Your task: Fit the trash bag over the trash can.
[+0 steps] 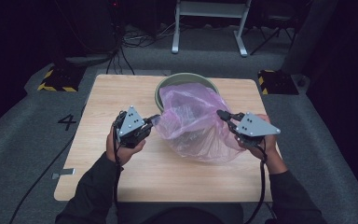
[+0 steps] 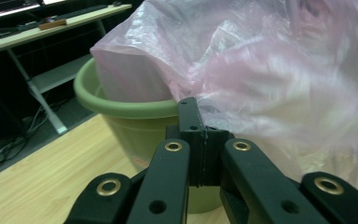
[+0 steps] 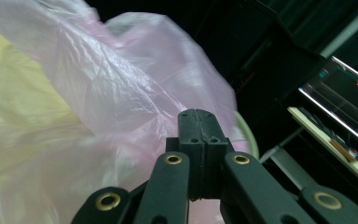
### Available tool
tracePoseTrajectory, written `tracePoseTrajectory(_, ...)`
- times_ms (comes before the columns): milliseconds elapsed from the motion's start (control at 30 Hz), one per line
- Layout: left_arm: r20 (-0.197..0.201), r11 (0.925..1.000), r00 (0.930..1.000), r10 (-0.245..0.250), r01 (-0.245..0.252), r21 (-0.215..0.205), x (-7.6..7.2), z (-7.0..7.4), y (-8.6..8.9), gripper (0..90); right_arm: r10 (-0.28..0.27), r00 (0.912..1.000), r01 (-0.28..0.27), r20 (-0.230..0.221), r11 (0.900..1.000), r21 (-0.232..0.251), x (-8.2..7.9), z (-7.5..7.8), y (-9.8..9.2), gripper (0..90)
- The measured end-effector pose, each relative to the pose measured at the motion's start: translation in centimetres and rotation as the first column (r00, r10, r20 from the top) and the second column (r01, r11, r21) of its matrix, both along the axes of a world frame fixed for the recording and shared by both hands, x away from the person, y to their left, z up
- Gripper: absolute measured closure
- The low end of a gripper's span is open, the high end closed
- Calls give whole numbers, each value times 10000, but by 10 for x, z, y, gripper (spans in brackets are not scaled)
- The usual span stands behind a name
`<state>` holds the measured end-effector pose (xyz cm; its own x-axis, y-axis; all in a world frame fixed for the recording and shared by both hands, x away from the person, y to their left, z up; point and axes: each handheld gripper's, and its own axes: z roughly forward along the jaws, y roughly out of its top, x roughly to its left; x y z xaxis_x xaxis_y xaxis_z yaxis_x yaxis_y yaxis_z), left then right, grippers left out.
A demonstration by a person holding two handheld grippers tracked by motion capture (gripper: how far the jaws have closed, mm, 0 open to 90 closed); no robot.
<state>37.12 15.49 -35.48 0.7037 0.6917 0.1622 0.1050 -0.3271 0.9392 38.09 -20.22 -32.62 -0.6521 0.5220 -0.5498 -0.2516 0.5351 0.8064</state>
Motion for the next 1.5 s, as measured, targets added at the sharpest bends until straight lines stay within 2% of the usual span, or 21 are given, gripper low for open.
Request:
tracePoseTrajectory(167,6,9999,9999,139,-139,-14,5,2,7,899,-219,9986,242,-486,9985,481,19,13,-4,900)
tracePoseTrajectory(267,-60,9995,9996,264,-265,-160,9,3,12,899,-518,9943,594,-932,9949,811,39,23,-4,900)
tracePoseTrajectory(300,-55,9993,9994,337,-337,-134,11,3,14,899,-518,9943,594,-932,9949,811,39,23,-4,900)
tracePoseTrajectory(333,-121,9989,9991,415,-418,-189,16,3,17,899,-671,9896,777,-1270,9937,805,50,27,-3,900)
tracePoseTrajectory(400,-167,9982,9983,564,-567,-214,21,3,21,899,-778,9846,931,-1565,9913,928,61,29,-3,900)
tracePoseTrajectory(533,-261,9966,9975,655,-667,-483,30,4,27,899,-989,9776,1177,-1859,9887,933,76,27,-4,900)
tracePoseTrajectory(600,-307,9959,9972,688,-704,-572,38,4,29,899,-974,9680,1284,-2312,9840,1232,89,25,-7,900)
tracePoseTrajectory(633,-307,9959,9972,688,-704,-572,38,4,29,899,-974,9680,1284,-2312,9840,1232,89,25,-7,900)
tracePoseTrajectory(700,-212,9960,9965,814,-821,-342,44,4,28,899,-982,9589,1416,-2663,9786,1493,101,20,-8,900)
tracePoseTrajectory(900,-509,9936,9936,1012,-1036,-451,68,-1,29,899,-1119,9390,1771,-3253,9679,1783,121,9,-8,900)
tracePoseTrajectory(967,-599,9920,9918,1131,-1162,-501,78,-5,29,899,-1178,9239,2071,-3642,9540,2167,130,4,-12,900)
tracePoseTrajectory(1000,-668,9918,9913,1137,-1172,-505,83,-7,29,899,-1171,9191,2138,-3762,9502,2267,133,3,-14,900)
tracePoseTrajectory(1033,-668,9918,9913,1137,-1172,-505,83,-7,29,899,-1171,9191,2138,-3762,9502,2267,133,3,-14,900)
tracePoseTrajectory(1067,-847,9899,9879,1301,-1342,-445,92,-12,29,899,-1276,9050,2417,-4059,9393,2436,139,-1,-17,900)
tracePoseTrajectory(1100,-847,9899,9879,1301,-1342,-445,92,-12,29,899,-1276,9050,2417,-4059,9393,2436,139,-1,-17,900)
tracePoseTrajectory(1133,-975,9887,9864,1325,-1384,-571,97,-15,29,899,-1407,8911,2692,-4314,9293,2531,146,-5,-20,900)
tracePoseTrajectory(1167,-1088,9878,9851,1330,-1408,-671,103,-17,30,899,-1407,8911,2692,-4314,9293,2531,146,-5,-20,900)
tracePoseTrajectory(1267,-1410,9847,9815,1295,-1440,-978,120,-27,31,899,-1468,8702,2988,-4703,9162,2669,156,-12,-24,900)
tracePoseTrajectory(1367,-1437,9854,9810,1307,-1445,-903,126,-32,28,899,-1470,8637,3020,-4821,9167,2617,158,-16,-23,900)
tracePoseTrajectory(1467,-1422,9843,9820,1245,-1402,-1069,125,-31,28,899,-1518,8661,2975,-4762,9222,2470,157,-16,-23,900)
tracePoseTrajectory(1500,-1329,9848,9834,1236,-1381,-1057,122,-31,29,899,-1439,8712,2866,-4694,9253,2484,154,-14,-24,900)
